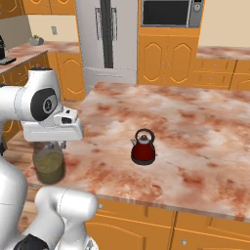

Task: Pick the jar and kettle and place them in the sink. Then turn on the water.

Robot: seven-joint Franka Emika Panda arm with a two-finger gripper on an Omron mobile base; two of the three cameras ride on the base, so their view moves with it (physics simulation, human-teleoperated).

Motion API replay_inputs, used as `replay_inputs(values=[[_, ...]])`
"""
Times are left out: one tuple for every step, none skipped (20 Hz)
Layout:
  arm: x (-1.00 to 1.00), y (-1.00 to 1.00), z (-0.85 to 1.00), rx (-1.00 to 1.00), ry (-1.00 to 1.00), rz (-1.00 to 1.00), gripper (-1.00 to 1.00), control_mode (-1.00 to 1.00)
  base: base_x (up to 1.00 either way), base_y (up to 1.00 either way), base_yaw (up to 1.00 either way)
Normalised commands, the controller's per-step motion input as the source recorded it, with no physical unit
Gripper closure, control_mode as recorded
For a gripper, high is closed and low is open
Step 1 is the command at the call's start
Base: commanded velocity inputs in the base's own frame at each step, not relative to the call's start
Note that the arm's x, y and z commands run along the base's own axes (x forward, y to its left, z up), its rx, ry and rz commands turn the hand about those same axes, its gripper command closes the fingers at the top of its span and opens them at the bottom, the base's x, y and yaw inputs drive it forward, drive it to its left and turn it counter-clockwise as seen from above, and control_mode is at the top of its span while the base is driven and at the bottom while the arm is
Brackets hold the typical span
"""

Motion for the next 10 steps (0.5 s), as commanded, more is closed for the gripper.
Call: replay_inputs(values=[[0.00,0.71,-0.52,0.01,0.15,0.66,1.00,-1.00,0.00,0.00,0.00],[-0.04,0.64,-0.51,0.00,0.17,0.68,1.00,-1.00,0.00,0.00,0.00],[-0.28,0.56,-0.45,0.03,0.21,0.67,1.00,-1.00,0.00,0.00,0.00],[-1.00,0.69,-0.41,0.00,0.21,0.54,1.00,-1.00,0.00,0.00,0.00],[-1.00,0.49,-0.26,0.00,0.21,0.37,1.00,-1.00,0.00,0.00,0.00],[-0.73,0.11,-0.04,0.00,0.07,0.11,1.00,-1.00,0.00,0.00,0.00],[0.06,-0.01,0.00,0.00,0.01,0.00,1.00,-1.00,0.00,0.00,0.00],[0.00,0.00,0.00,0.00,0.00,0.00,1.00,-1.00,0.00,0.00,0.00],[0.00,0.00,0.00,0.00,0.00,0.00,1.00,-1.00,0.00,0.00,0.00],[0.00,0.00,0.00,0.00,0.00,0.00,1.00,-1.00,0.00,0.00,0.00]])
